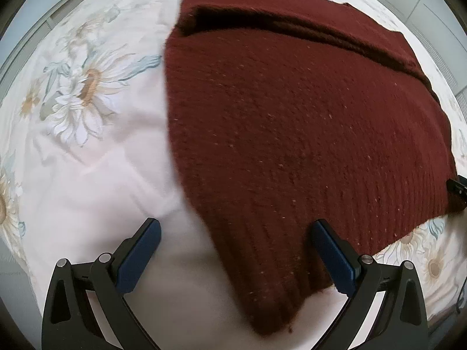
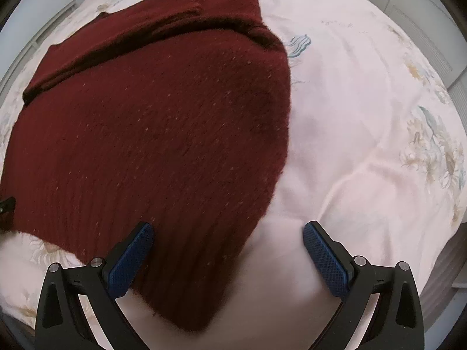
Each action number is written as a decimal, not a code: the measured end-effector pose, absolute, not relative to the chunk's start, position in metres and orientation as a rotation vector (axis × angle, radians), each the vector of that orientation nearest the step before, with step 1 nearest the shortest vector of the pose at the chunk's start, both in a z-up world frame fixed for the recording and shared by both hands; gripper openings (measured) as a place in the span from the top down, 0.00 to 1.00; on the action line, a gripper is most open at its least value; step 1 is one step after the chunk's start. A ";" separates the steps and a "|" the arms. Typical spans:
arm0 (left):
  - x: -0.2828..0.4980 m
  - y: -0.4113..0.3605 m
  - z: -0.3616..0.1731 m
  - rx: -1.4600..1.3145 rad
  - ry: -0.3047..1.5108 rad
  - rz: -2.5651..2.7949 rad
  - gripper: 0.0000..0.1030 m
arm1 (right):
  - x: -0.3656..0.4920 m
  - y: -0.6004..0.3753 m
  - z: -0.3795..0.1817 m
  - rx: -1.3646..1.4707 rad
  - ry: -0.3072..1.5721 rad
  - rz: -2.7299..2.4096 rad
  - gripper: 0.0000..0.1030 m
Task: Fold small clothes
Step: 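Grasp the hem with both tools and fold it up toward the collar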
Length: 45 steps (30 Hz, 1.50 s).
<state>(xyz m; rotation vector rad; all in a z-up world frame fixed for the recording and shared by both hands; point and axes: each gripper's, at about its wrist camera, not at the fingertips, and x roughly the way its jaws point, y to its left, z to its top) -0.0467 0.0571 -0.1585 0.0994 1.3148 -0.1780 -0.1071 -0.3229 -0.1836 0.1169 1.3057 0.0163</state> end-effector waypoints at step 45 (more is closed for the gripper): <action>0.185 0.051 -0.030 -0.005 1.103 -0.182 0.91 | 0.135 -0.354 -0.050 0.320 1.031 0.037 0.87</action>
